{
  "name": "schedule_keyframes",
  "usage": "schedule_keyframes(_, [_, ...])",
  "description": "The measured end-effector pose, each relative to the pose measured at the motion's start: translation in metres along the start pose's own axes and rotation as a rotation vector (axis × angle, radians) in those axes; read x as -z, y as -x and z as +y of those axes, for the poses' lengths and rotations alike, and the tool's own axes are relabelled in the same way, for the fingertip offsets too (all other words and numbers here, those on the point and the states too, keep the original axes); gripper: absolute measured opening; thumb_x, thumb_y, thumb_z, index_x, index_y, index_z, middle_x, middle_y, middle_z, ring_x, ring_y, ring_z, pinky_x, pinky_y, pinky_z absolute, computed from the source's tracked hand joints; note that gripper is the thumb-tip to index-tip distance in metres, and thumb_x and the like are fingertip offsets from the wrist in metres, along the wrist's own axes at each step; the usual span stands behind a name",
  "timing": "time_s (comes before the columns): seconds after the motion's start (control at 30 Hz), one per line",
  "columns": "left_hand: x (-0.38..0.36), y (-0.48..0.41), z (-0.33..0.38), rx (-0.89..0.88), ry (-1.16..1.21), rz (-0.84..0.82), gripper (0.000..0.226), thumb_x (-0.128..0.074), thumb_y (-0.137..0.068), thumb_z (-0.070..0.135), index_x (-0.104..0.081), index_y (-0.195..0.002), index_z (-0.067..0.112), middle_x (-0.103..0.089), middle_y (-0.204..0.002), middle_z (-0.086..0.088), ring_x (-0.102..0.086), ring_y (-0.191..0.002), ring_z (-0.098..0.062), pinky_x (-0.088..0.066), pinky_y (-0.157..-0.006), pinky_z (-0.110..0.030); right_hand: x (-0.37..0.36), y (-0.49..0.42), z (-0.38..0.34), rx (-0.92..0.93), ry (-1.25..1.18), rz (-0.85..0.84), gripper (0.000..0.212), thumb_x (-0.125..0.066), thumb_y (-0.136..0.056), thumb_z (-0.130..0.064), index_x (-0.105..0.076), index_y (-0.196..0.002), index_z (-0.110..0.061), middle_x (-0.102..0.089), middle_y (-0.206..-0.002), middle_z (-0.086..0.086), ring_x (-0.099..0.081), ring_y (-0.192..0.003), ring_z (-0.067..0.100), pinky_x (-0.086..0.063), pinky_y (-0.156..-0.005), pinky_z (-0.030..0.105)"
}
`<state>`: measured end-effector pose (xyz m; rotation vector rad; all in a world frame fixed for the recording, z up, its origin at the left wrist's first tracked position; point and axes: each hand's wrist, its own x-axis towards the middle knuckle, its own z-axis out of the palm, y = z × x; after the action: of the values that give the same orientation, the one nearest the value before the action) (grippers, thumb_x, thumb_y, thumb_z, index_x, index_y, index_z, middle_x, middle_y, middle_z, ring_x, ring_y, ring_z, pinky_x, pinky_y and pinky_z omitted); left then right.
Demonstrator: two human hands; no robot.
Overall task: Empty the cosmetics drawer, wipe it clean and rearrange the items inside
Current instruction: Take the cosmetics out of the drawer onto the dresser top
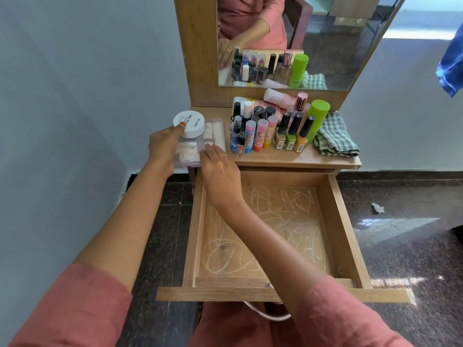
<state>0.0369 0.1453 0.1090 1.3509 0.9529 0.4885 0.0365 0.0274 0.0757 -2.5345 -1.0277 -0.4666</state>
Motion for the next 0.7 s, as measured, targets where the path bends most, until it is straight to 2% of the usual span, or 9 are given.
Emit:
schedule_keyframes(0.07, [-0.008, -0.004, 0.004, -0.039, -0.04, -0.013, 0.034, -0.058, -0.089, 0.023, -0.059, -0.12, 0.01, -0.062, -0.12, -0.008, -0.061, -0.101, -0.021, -0.055, -0.079, -0.033, -0.001, -0.006, -0.002, -0.003, 0.024, -0.044, 0.037, -0.085, -0.051, -0.012, -0.073, -0.086, -0.009, -0.074, -0.091, 0.005, -0.069, -0.089, 0.015, -0.056, -0.07, 0.024])
schedule_keyframes(0.13, [-0.013, -0.008, 0.007, -0.077, -0.074, -0.024, 0.034, -0.056, -0.09, 0.021, -0.058, -0.122, 0.011, -0.062, -0.122, -0.007, -0.06, -0.1, -0.019, -0.051, -0.072, -0.025, -0.003, -0.012, -0.004, -0.01, 0.043, -0.106, 0.037, -0.085, -0.051, -0.014, -0.073, -0.087, -0.011, -0.074, -0.092, 0.004, -0.069, -0.091, 0.013, -0.056, -0.07, 0.022])
schedule_keyframes(0.23, [-0.017, -0.014, 0.009, -0.099, -0.109, -0.024, 0.031, -0.056, -0.089, 0.019, -0.06, -0.119, 0.011, -0.062, -0.122, -0.007, -0.059, -0.107, -0.021, -0.051, -0.082, -0.028, -0.003, -0.021, -0.004, -0.037, 0.067, -0.091, 0.034, -0.082, -0.056, -0.011, -0.072, -0.088, -0.007, -0.073, -0.094, 0.006, -0.068, -0.094, 0.015, -0.056, -0.069, 0.023])
schedule_keyframes(0.3, [-0.018, -0.016, 0.007, -0.112, -0.112, -0.028, 0.026, -0.055, -0.089, 0.017, -0.063, -0.113, 0.011, -0.063, -0.117, -0.008, -0.059, -0.108, -0.023, -0.051, -0.087, -0.032, -0.001, -0.029, -0.001, -0.039, 0.063, -0.116, 0.037, -0.072, -0.069, -0.004, -0.065, -0.105, 0.002, -0.067, -0.111, 0.016, -0.061, -0.111, 0.022, -0.054, -0.084, 0.029])
schedule_keyframes(0.37, [-0.018, -0.018, 0.004, -0.129, -0.115, -0.041, 0.018, -0.053, -0.089, 0.015, -0.066, -0.102, 0.012, -0.065, -0.104, -0.007, -0.061, -0.105, -0.024, -0.051, -0.085, -0.033, 0.0, -0.035, 0.001, 0.021, 0.058, -0.194, 0.041, -0.053, -0.085, 0.002, -0.047, -0.125, 0.008, -0.048, -0.133, 0.023, -0.042, -0.13, 0.029, -0.042, -0.103, 0.035])
schedule_keyframes(0.4, [-0.018, -0.02, 0.003, -0.137, -0.117, -0.051, 0.014, -0.053, -0.089, 0.015, -0.066, -0.094, 0.014, -0.064, -0.097, -0.005, -0.061, -0.101, -0.023, -0.051, -0.081, -0.031, 0.0, -0.038, 0.001, 0.02, 0.057, -0.189, 0.041, -0.046, -0.088, 0.004, -0.043, -0.128, 0.007, -0.043, -0.138, 0.023, -0.037, -0.133, 0.03, -0.038, -0.107, 0.036])
schedule_keyframes(0.5, [-0.016, -0.022, -0.002, -0.14, -0.101, -0.076, 0.022, -0.051, -0.089, 0.014, -0.06, -0.07, 0.02, -0.061, -0.08, -0.001, -0.058, -0.089, -0.02, -0.048, -0.076, -0.03, -0.004, -0.043, 0.002, 0.007, 0.069, -0.158, 0.037, -0.039, -0.09, 0.007, -0.043, -0.127, 0.005, -0.042, -0.137, 0.021, -0.036, -0.132, 0.03, -0.037, -0.108, 0.036])
schedule_keyframes(0.7, [-0.011, -0.013, -0.008, -0.145, -0.08, -0.067, 0.029, -0.048, -0.09, 0.012, -0.06, -0.068, 0.025, -0.061, -0.077, 0.004, -0.059, -0.089, -0.019, -0.05, -0.082, -0.033, -0.008, -0.045, 0.005, -0.016, 0.031, -0.119, 0.04, -0.042, -0.089, 0.006, -0.041, -0.129, 0.004, -0.041, -0.138, 0.02, -0.035, -0.133, 0.029, -0.035, -0.11, 0.035])
